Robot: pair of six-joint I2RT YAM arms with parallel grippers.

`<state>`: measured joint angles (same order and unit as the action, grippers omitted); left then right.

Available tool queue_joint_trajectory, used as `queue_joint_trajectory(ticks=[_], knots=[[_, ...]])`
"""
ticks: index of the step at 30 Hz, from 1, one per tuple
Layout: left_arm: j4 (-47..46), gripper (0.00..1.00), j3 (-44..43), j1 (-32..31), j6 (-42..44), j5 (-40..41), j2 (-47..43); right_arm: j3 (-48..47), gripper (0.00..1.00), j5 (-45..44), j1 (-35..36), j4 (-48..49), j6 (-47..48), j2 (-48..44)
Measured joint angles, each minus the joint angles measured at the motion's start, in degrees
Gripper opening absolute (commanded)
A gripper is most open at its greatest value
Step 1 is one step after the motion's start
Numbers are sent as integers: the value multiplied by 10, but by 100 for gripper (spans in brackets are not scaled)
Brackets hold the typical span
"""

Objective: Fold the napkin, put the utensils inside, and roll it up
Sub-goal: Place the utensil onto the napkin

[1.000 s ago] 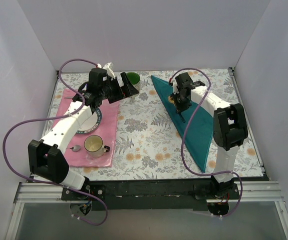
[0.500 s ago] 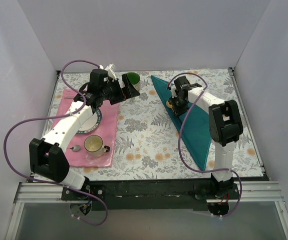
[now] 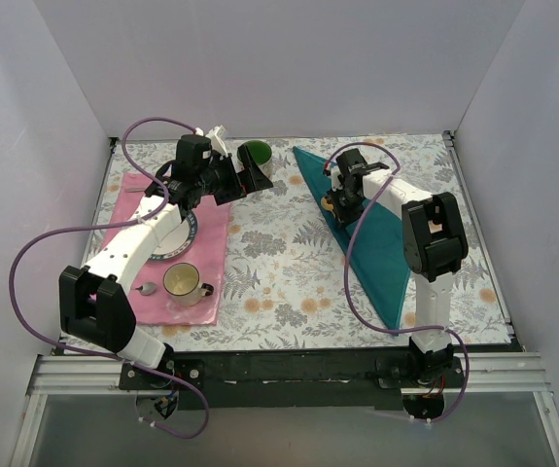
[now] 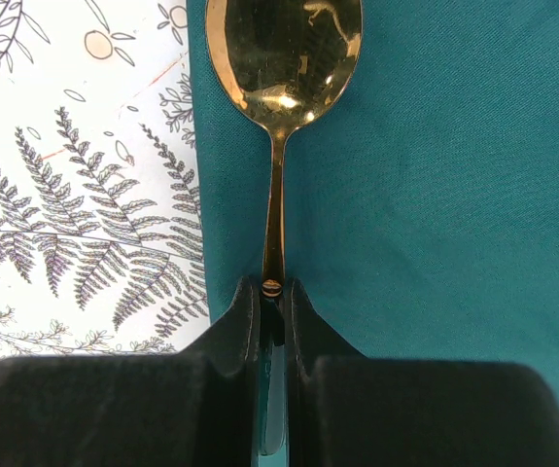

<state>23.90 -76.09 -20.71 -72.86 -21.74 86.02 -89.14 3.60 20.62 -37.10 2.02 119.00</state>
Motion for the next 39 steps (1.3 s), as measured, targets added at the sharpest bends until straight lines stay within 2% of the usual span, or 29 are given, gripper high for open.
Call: queue_joint_trajectory(ticks=[39], knots=[[-4, 95, 0, 0, -2, -30, 7, 8, 30, -4, 0, 21, -2, 1]])
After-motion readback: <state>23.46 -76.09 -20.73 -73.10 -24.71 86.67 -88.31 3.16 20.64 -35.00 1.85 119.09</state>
